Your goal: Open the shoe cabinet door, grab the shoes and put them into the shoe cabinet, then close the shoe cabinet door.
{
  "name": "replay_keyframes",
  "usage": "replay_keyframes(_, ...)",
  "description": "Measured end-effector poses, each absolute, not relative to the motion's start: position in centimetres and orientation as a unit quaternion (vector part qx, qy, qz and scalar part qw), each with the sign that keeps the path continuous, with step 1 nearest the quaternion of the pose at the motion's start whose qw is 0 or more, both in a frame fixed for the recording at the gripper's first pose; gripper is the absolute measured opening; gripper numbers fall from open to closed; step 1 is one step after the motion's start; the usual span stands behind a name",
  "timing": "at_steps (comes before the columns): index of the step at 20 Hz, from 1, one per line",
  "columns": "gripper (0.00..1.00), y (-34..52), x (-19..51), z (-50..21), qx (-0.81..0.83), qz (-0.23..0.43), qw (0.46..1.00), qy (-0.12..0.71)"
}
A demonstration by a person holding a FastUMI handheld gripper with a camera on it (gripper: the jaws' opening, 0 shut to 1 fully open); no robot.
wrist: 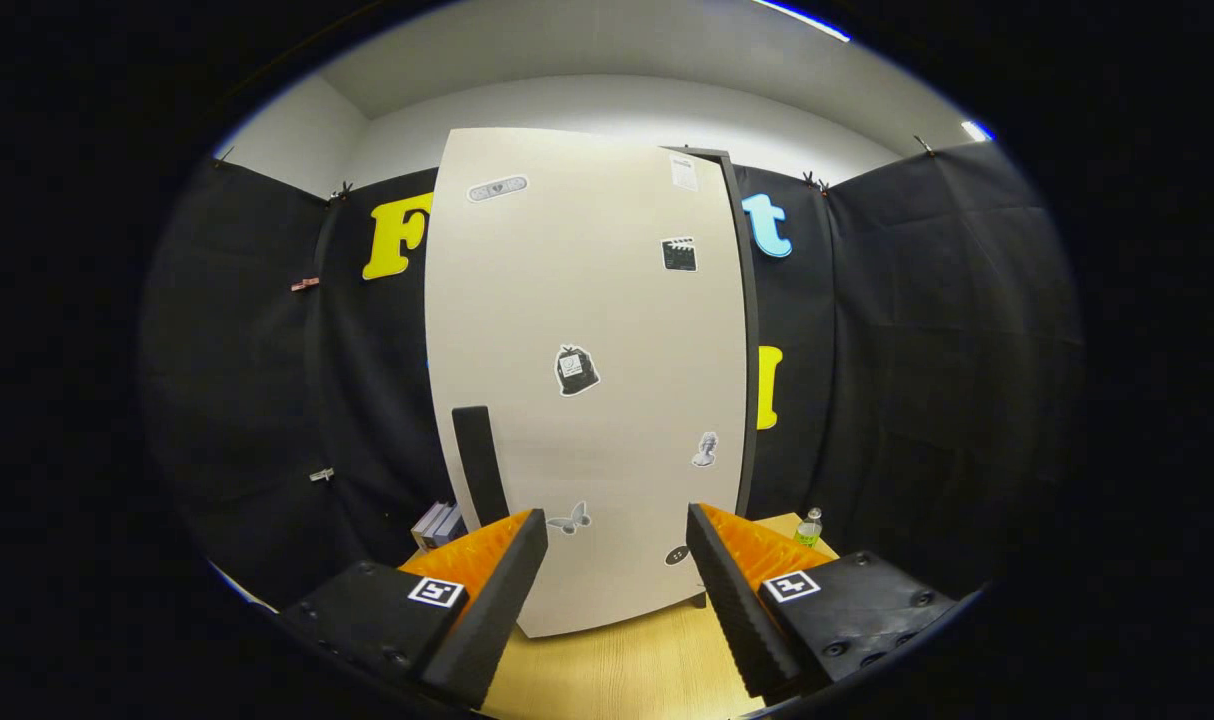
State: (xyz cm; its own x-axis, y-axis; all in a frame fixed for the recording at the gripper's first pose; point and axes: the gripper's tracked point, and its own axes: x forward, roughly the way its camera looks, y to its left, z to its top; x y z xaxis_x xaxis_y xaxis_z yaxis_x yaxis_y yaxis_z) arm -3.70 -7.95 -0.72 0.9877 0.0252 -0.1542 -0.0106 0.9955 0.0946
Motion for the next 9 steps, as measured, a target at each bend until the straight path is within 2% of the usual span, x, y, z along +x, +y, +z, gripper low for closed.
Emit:
replay_keyframes(4,0.99,-7.88,-3.79,-0.53,0.049,0.009,0.996,0.074)
replay_keyframes(9,0.99,-8.09,-3.78,-0.45,0.048,0.008,0.996,0.072)
